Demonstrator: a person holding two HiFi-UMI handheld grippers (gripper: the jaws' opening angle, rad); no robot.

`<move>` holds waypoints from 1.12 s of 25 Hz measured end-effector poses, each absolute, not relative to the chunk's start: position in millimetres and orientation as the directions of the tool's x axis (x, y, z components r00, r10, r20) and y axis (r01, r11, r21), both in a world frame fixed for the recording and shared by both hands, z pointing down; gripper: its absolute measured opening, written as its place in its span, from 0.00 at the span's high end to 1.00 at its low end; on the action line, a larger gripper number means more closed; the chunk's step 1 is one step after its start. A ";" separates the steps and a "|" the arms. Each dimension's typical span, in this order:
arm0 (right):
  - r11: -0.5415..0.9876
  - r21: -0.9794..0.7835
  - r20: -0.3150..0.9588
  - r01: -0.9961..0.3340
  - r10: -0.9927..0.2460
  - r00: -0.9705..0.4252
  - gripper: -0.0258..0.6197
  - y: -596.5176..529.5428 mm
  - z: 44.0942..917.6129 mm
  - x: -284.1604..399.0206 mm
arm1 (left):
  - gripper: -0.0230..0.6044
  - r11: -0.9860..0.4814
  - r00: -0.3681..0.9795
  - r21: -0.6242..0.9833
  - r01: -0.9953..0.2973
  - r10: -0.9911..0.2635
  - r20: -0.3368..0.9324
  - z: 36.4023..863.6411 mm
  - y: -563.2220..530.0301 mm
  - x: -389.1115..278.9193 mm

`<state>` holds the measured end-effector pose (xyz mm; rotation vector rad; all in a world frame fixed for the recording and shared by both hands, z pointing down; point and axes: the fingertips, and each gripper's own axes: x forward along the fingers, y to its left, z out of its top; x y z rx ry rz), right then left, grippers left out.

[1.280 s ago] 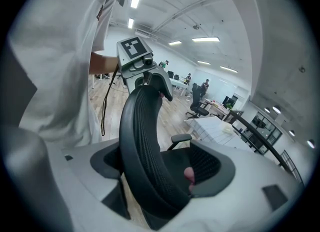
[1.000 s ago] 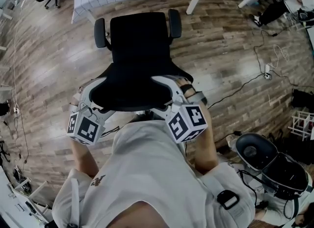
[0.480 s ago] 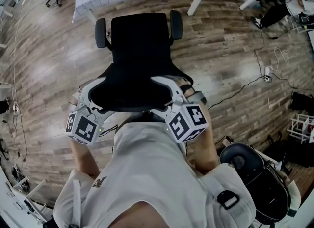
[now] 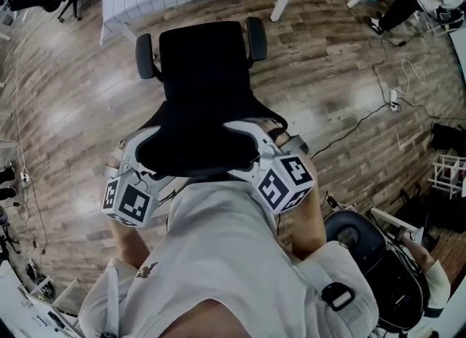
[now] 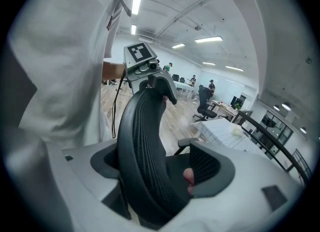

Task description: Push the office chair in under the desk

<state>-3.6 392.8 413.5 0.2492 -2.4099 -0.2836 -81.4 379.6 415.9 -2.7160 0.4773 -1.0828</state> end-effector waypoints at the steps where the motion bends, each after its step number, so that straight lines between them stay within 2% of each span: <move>1: 0.958 0.266 0.618 -0.103 -0.252 -0.745 0.39 391.7 413.7 -3.7 | 0.31 -0.934 0.686 -0.277 -0.226 -0.355 0.635 416.2 378.5 -81.5; 17: 0.962 0.259 0.649 -0.091 -0.243 -0.721 0.39 363.6 418.0 -1.3 | 0.31 -0.933 0.689 -0.289 -0.214 -0.353 0.632 416.8 348.2 -79.8; 28: 0.968 0.246 0.647 -0.042 -0.196 -0.737 0.39 343.4 417.4 25.0 | 0.31 -0.939 0.674 -0.259 -0.226 -0.343 0.654 417.4 332.0 -53.4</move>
